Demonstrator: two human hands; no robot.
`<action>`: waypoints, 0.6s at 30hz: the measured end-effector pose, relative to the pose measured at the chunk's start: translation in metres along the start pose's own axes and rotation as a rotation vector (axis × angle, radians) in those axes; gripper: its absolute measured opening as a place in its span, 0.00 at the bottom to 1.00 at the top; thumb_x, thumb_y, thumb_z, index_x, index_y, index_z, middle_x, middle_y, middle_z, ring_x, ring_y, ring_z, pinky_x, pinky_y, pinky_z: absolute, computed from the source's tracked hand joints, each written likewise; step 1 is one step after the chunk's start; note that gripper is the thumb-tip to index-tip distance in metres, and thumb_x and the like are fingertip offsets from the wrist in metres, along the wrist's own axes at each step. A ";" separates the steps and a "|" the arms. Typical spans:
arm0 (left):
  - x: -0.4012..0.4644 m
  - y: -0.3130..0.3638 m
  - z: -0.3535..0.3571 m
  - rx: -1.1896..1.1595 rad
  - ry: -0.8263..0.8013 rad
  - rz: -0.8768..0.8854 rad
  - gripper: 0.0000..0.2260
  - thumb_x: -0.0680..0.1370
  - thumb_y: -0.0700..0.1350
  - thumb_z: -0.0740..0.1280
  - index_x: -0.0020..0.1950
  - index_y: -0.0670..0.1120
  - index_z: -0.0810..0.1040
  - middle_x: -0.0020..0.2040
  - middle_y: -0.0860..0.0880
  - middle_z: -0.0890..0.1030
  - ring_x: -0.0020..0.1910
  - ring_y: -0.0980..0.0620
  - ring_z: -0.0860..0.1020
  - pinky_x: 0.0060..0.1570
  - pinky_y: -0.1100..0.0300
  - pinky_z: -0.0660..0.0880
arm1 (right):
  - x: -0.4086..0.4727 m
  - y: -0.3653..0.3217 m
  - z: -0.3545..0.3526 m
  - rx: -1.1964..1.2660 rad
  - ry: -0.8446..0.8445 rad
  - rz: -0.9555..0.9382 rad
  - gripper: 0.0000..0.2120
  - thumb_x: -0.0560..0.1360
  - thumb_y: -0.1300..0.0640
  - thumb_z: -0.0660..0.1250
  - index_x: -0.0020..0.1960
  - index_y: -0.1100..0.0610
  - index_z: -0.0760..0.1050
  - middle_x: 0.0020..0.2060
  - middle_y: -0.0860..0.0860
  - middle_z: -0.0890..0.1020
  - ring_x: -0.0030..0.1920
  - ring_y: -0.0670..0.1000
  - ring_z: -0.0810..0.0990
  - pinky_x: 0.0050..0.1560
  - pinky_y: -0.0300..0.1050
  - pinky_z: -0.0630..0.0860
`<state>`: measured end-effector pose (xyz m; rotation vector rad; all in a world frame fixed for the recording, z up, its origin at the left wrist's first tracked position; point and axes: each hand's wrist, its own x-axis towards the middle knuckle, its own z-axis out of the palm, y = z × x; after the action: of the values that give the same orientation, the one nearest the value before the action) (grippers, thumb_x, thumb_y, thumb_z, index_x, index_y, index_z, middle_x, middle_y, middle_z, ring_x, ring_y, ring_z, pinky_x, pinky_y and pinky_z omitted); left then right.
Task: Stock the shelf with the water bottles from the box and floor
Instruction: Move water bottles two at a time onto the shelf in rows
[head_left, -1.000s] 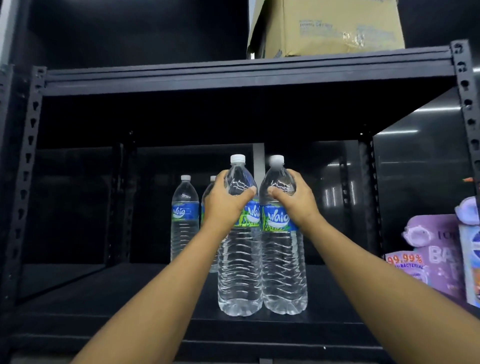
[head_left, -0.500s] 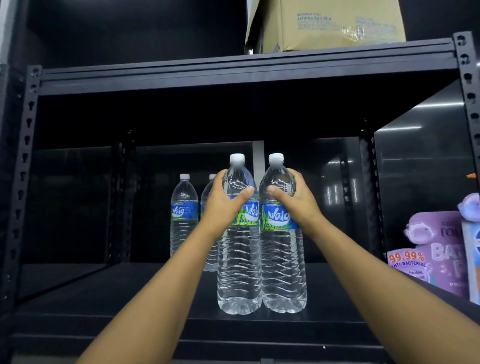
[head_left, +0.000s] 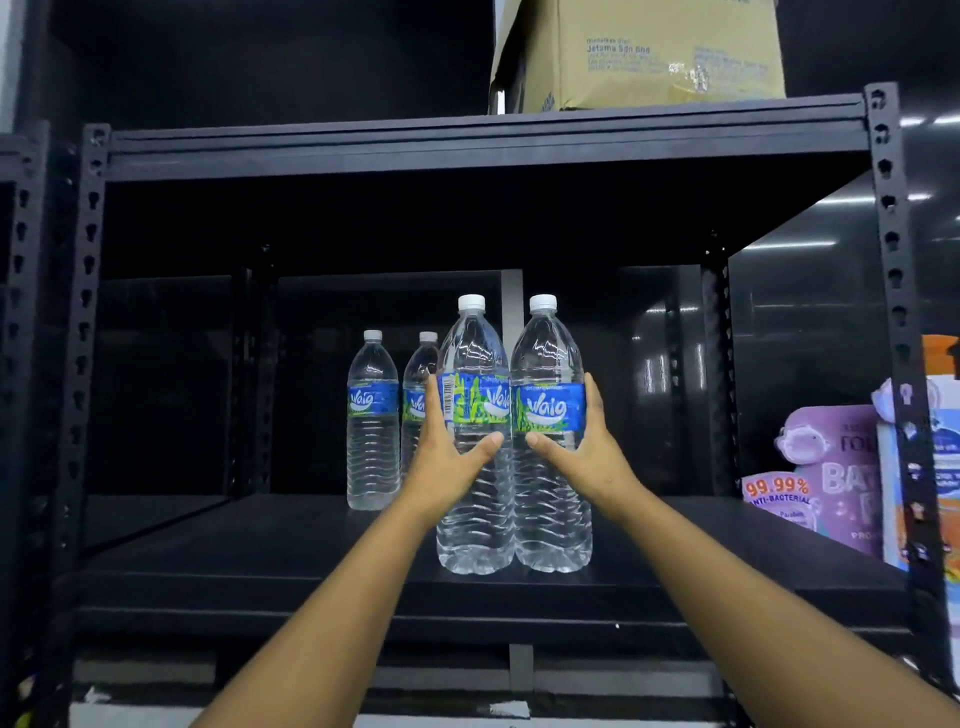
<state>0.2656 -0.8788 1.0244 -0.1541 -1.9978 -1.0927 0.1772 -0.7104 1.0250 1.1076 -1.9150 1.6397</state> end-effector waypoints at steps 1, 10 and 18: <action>-0.008 -0.003 0.001 0.010 0.000 -0.012 0.47 0.75 0.54 0.71 0.77 0.60 0.35 0.79 0.55 0.51 0.76 0.54 0.55 0.72 0.51 0.56 | -0.007 0.001 0.000 -0.013 0.004 0.005 0.51 0.71 0.48 0.75 0.78 0.44 0.40 0.64 0.38 0.71 0.61 0.38 0.72 0.64 0.40 0.67; -0.055 -0.028 0.003 0.107 0.000 -0.145 0.45 0.74 0.51 0.73 0.79 0.54 0.44 0.78 0.51 0.57 0.75 0.49 0.60 0.70 0.57 0.59 | -0.059 0.010 -0.004 -0.117 -0.020 0.088 0.39 0.74 0.55 0.73 0.76 0.47 0.53 0.53 0.36 0.73 0.54 0.35 0.72 0.54 0.35 0.66; -0.066 -0.027 0.002 0.155 0.001 -0.206 0.42 0.75 0.48 0.72 0.79 0.54 0.47 0.78 0.49 0.60 0.75 0.48 0.60 0.70 0.53 0.61 | -0.070 0.010 0.000 -0.159 -0.007 0.129 0.35 0.74 0.56 0.72 0.75 0.47 0.57 0.56 0.41 0.75 0.57 0.41 0.70 0.55 0.35 0.64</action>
<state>0.2948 -0.8766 0.9593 0.1365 -2.1236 -1.0581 0.2125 -0.6885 0.9674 0.9464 -2.1199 1.5178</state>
